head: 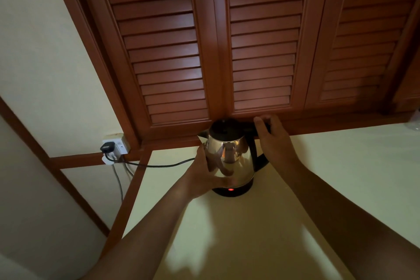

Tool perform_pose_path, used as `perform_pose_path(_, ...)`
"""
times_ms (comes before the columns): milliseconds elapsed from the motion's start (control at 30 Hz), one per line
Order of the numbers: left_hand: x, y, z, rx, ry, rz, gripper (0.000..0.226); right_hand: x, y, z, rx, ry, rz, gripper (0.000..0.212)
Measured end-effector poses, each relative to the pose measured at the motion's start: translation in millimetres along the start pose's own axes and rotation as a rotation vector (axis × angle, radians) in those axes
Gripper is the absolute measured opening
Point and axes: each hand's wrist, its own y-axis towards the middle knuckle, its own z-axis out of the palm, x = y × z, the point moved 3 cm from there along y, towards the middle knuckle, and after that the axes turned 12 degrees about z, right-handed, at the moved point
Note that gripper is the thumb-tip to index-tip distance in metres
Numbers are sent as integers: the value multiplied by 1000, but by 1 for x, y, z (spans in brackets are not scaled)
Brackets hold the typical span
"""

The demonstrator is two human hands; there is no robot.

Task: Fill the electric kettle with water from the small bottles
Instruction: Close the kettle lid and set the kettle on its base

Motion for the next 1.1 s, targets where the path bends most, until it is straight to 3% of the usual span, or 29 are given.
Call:
perform_pose_path(233, 3, -6, -7, -83, 6, 77, 111, -31, -24, 2, -89, 82, -16, 55)
perform_pose_path(333, 21, -16, -5, -125, 15, 70, 95, -56, -48, 10, -62, 99, 188, 93)
perform_pose_path(367, 27, -20, -5, -139, 27, 65, 86, -65, -55, 15, -30, 115, 255, 95)
perform_pose_path(500, 42, -25, -3, -161, 78, 59, 54, -84, -79, 33, 38, 187, 295, 40)
perform_pose_path(600, 46, -23, -2, -173, 84, 29, 49, -92, -85, 44, 56, 229, 291, 43)
perform_pose_path(733, 53, -19, -5, -138, 105, -10, 70, -100, -85, 44, 21, 271, 310, 49)
perform_pose_path(900, 51, -16, -12, -83, 140, -32, 72, -116, -79, 43, 51, 424, 426, 81)
perform_pose_path(1100, 49, -12, -15, -54, 133, -50, 62, -114, -73, 41, 127, 636, 445, 52)
